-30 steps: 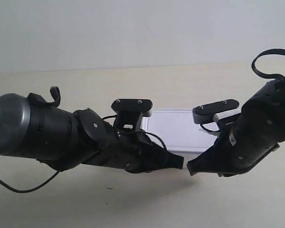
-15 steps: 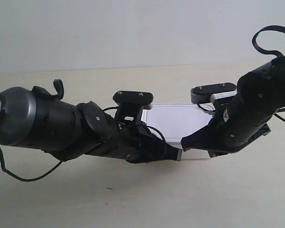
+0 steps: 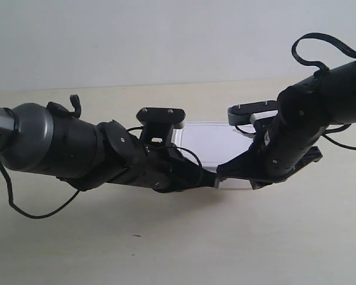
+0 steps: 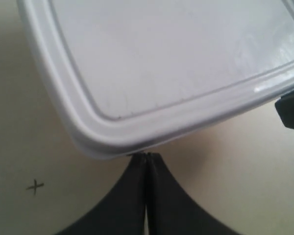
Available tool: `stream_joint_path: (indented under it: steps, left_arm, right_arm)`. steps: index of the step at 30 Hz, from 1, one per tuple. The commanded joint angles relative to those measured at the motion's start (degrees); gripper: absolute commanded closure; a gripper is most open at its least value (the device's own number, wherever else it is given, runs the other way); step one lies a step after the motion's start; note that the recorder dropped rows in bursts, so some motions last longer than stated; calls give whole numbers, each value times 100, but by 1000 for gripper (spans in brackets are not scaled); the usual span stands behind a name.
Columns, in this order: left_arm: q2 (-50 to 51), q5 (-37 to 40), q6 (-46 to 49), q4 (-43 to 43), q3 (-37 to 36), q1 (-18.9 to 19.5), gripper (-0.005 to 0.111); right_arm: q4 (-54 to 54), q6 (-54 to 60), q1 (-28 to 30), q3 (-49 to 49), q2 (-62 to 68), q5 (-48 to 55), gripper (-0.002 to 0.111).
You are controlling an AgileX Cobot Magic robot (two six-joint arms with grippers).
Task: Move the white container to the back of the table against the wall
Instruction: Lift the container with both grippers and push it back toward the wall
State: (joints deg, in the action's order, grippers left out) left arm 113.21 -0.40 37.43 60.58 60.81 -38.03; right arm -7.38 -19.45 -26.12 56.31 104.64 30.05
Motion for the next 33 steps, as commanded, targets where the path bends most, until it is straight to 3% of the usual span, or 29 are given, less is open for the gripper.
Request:
stream_joint_path:
  steps: [1,18,25,33]
  left_arm:
    - [32,-51,9,-106,137,152,107]
    - [477,147,-7,-302,751,388,107]
    - [354,858,-377,-240,729,308,107]
    - [351,40,-364,-196,729,-46,107]
  right_arm:
    - [-42,-22,186,185,123,-43,108]
    - [80,44,458,871,564,82,108]
    - [80,44,525,871,586,96,108]
    - [270,-5,844,871,515,218,108]
